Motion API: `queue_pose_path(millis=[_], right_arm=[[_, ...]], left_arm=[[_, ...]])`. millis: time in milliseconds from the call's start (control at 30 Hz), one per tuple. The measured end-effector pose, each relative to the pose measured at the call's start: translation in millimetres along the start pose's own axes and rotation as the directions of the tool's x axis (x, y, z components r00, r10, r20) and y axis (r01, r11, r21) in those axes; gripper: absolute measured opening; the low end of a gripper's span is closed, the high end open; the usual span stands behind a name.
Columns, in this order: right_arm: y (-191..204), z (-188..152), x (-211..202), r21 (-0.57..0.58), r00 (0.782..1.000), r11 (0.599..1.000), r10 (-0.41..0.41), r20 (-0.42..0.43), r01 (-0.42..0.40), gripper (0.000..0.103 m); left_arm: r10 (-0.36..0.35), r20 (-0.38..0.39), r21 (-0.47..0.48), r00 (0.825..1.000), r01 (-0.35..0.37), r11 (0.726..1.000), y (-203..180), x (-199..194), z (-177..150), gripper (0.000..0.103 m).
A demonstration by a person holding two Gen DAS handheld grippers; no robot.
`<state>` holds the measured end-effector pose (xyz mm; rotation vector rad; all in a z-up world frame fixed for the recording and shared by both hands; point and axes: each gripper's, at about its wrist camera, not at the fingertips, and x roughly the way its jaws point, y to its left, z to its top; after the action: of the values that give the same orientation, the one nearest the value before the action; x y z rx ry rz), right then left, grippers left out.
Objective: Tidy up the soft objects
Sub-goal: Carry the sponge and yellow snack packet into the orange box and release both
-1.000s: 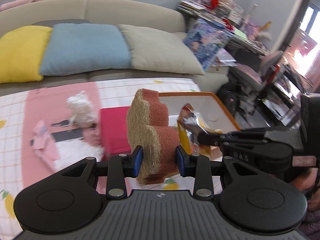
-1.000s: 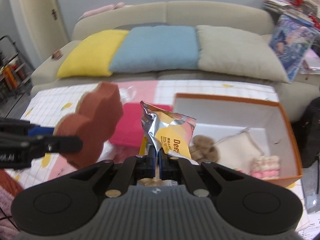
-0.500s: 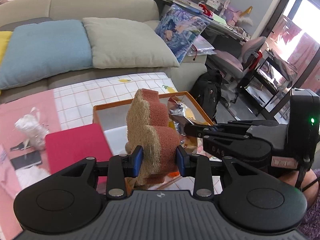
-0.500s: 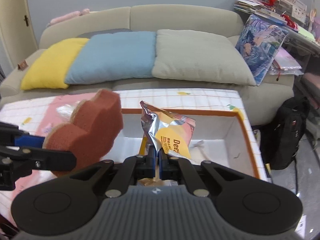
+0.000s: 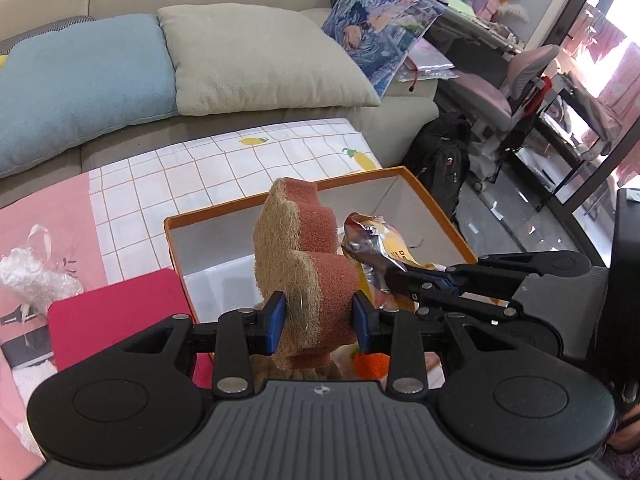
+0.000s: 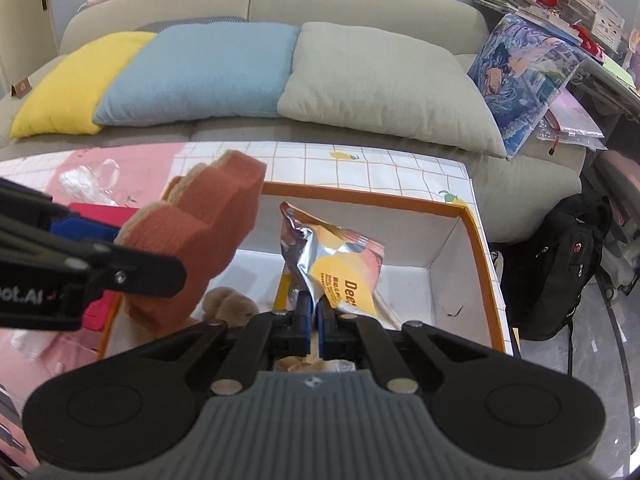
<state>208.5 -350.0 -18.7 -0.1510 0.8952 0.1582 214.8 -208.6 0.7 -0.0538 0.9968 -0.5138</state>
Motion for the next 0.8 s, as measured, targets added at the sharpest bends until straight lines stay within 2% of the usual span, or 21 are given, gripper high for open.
queue_pose_path(millis=[300,500,633,800], right_arm=[[-0.3,1.3,33.0,-0.056,0.998,0.998,-0.031,-0.051,0.028,0.000],[-0.1,-5.2,48.2,-0.072,0.994,0.997,-0.031,-0.104,0.023,0.001],[1.5,-7.5,48.8,-0.073,0.994,0.997,-0.024,-0.102,0.017,0.002],[5.9,-1.9,39.2,-0.093,0.996,0.995,-0.032,-0.082,0.025,0.006]], left_arm=[[0.065,-0.058,0.045,0.996,-0.063,0.997,-4.0,31.0,1.5,0.039],[0.082,-0.098,0.009,0.992,-0.081,0.997,4.3,43.3,-2.3,0.040],[0.075,-0.105,-0.004,0.992,-0.076,0.997,7.9,41.9,-3.3,0.041],[0.077,-0.091,-0.022,0.993,-0.079,0.997,8.8,31.2,-1.0,0.058]])
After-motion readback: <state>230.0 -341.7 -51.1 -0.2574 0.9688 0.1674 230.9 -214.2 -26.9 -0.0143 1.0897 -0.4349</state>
